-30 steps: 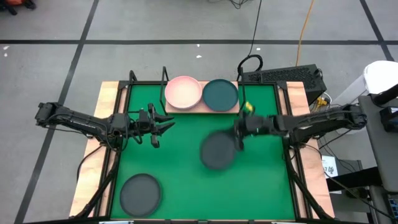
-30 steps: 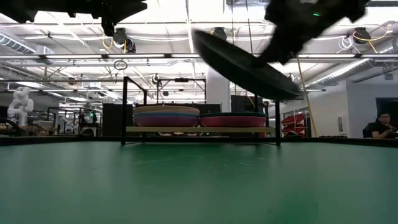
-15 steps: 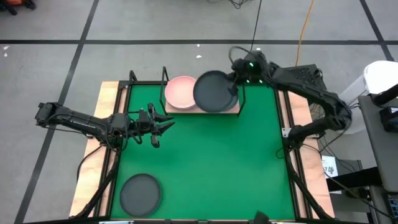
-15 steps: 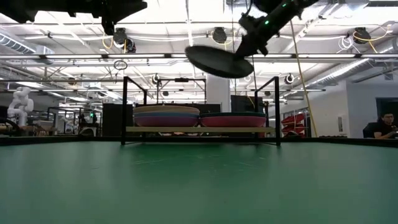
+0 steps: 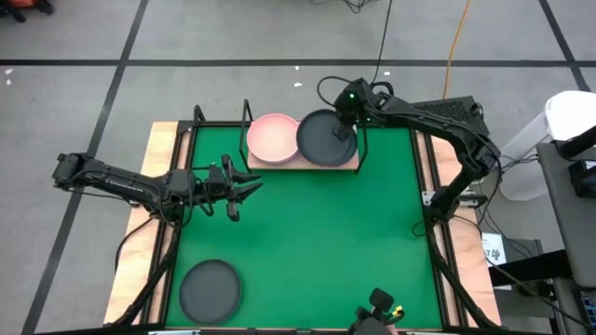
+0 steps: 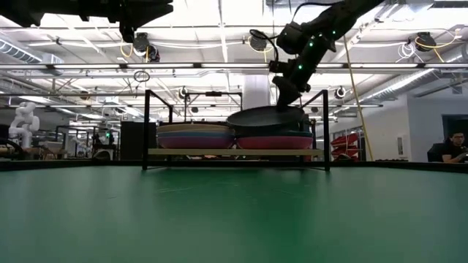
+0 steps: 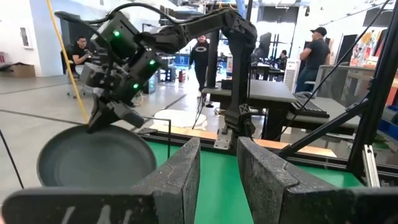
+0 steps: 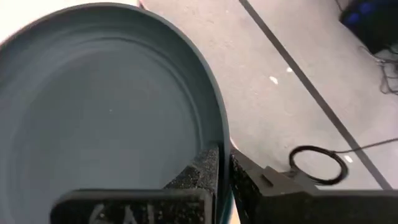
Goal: Place and stack plates onto a shelf
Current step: Stack the right black plate on top of the dark green plate on the shelf, then stack the black plate on top of the other black plate on the shelf
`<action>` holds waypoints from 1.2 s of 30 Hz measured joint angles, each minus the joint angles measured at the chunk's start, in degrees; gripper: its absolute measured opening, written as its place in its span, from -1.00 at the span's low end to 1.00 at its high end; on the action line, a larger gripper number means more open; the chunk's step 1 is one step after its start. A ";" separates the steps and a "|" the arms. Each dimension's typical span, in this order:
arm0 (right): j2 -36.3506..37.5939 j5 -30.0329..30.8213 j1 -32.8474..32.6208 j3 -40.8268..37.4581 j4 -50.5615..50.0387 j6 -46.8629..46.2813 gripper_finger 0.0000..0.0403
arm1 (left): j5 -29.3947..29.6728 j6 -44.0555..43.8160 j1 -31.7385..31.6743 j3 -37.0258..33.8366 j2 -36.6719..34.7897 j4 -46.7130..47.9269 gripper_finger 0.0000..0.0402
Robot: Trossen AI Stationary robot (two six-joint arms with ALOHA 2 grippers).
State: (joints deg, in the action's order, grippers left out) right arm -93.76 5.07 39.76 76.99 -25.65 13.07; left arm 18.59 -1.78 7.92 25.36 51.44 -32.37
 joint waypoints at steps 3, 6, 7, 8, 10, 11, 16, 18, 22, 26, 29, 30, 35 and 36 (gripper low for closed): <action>-0.17 2.47 0.24 0.00 0.16 0.99 -0.90 | 0.00 0.02 0.01 0.00 0.00 0.01 -0.45; 0.14 3.10 0.35 0.00 -0.15 2.54 -0.88 | 0.00 0.04 0.01 0.00 0.00 0.01 -0.45; 0.31 3.06 0.36 0.00 -0.37 2.78 -0.88 | 0.00 0.04 0.01 0.00 0.00 0.01 -0.45; 0.48 3.55 0.36 0.00 -0.23 2.88 -0.88 | 0.00 0.03 -0.01 0.00 0.00 0.01 -0.45; 1.10 4.32 0.34 0.00 -0.23 3.24 -0.88 | 0.00 0.04 0.00 0.00 0.00 0.02 -0.45; 1.36 4.54 0.34 0.00 -0.53 3.93 -0.88 | 0.00 0.04 0.01 0.00 0.00 0.01 -0.45; 3.40 7.11 0.08 0.00 -2.47 6.75 -0.78 | 0.00 0.04 0.01 0.00 0.00 0.12 -0.45; 4.86 7.03 -0.28 0.00 -3.33 6.91 -0.68 | 0.00 0.02 -0.01 0.00 0.00 0.66 -0.45; 9.65 3.92 -2.63 -0.02 -3.86 5.91 -0.47 | 2.18 -1.02 0.01 0.02 0.60 1.98 -0.45; 16.15 -7.53 -6.98 -0.09 -4.67 4.23 -0.42 | 9.68 -6.43 -0.04 0.02 3.03 7.97 -0.45; 21.64 -11.19 -11.57 -1.72 -3.36 2.20 -0.44 | 9.42 -10.21 0.12 0.72 4.77 12.15 -0.45; 23.48 -11.28 -13.29 -2.64 -2.42 1.35 -0.45 | 8.56 -11.41 0.21 1.92 5.07 15.04 -0.45; 33.71 -11.29 -22.14 -12.25 5.87 -2.99 -0.48 | 6.34 -16.53 2.03 13.97 6.85 40.99 -0.45; 35.74 -11.29 -23.93 -14.91 8.34 -3.90 -0.48 | 5.96 -17.25 2.60 16.92 7.79 46.70 -0.45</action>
State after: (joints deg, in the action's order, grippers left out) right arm -58.02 -6.22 15.83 62.08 -17.32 9.17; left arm 24.55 -19.04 10.51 42.29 59.23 14.33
